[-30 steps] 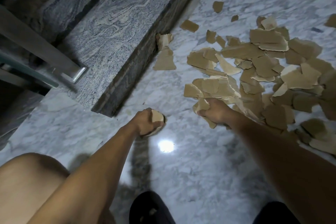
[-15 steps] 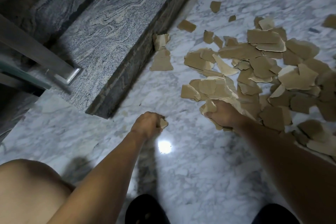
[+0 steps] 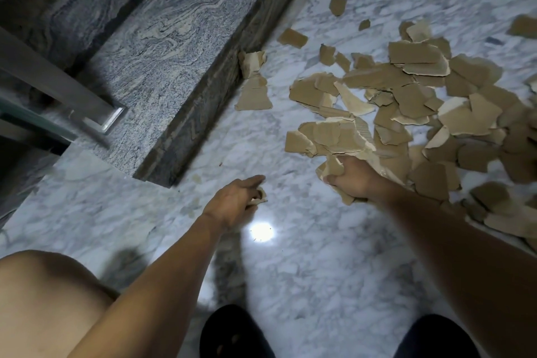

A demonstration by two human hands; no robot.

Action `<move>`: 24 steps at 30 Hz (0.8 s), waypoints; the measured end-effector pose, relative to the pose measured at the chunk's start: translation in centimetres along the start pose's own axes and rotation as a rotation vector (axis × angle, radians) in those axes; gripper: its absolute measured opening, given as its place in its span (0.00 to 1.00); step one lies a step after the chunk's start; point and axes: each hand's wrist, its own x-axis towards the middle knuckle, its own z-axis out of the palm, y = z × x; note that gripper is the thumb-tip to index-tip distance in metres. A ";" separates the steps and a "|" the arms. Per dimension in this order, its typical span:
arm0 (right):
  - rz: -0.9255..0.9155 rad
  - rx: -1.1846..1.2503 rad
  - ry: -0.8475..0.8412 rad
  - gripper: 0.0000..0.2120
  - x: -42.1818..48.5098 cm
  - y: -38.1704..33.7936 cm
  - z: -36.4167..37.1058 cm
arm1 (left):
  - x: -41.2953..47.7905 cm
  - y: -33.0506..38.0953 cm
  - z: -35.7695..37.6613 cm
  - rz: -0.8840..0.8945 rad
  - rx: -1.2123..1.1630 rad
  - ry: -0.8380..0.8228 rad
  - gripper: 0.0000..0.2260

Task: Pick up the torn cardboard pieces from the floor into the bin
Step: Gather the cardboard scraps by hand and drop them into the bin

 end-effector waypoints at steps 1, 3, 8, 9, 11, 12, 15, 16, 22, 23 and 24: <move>0.005 -0.006 -0.005 0.25 0.0 0.1 0.0 | -0.1 0.1 0.1 0.014 0.003 0.006 0.09; 0.011 -0.014 -0.004 0.25 0.1 0.2 -0.2 | -0.3 0.2 0.4 0.031 0.035 0.043 0.07; 0.017 -0.031 0.004 0.28 0.2 0.4 -0.1 | -0.6 0.6 1.9 -0.014 -0.005 0.206 0.05; 0.015 -0.030 0.003 0.28 0.2 0.5 -0.1 | -0.5 0.7 1.9 -0.023 -0.017 0.211 0.05; 0.006 -0.025 -0.008 0.28 0.3 0.7 0.0 | 0.0 1.2 1.7 -0.079 -0.073 0.180 0.05; -0.002 -0.029 -0.015 0.27 0.3 0.8 -0.3 | 0.4 1.6 1.0 -0.141 -0.146 0.164 0.05; 0.002 -0.080 -0.003 0.32 0.1 1.3 -2.2 | 2.8 1.6 -1.2 -0.372 -0.319 0.079 0.07; 0.009 -0.103 0.016 0.34 0.0 1.6 -3.2 | 4.1 1.6 -2.0 -0.400 -0.317 0.050 0.09; 0.043 -0.146 -0.004 0.35 -0.3 4.1 -6.5 | 13.7 4.5 -5.8 -0.168 -0.200 0.013 0.22; 0.037 -0.192 -0.023 0.34 -0.5 4.5 -6.1 | 15.0 4.9 -5.4 -0.131 -0.144 -0.029 0.24; 0.023 -0.251 -0.036 0.33 -0.6 4.9 -5.4 | 16.0 5.4 -5.0 -0.109 -0.083 -0.064 0.24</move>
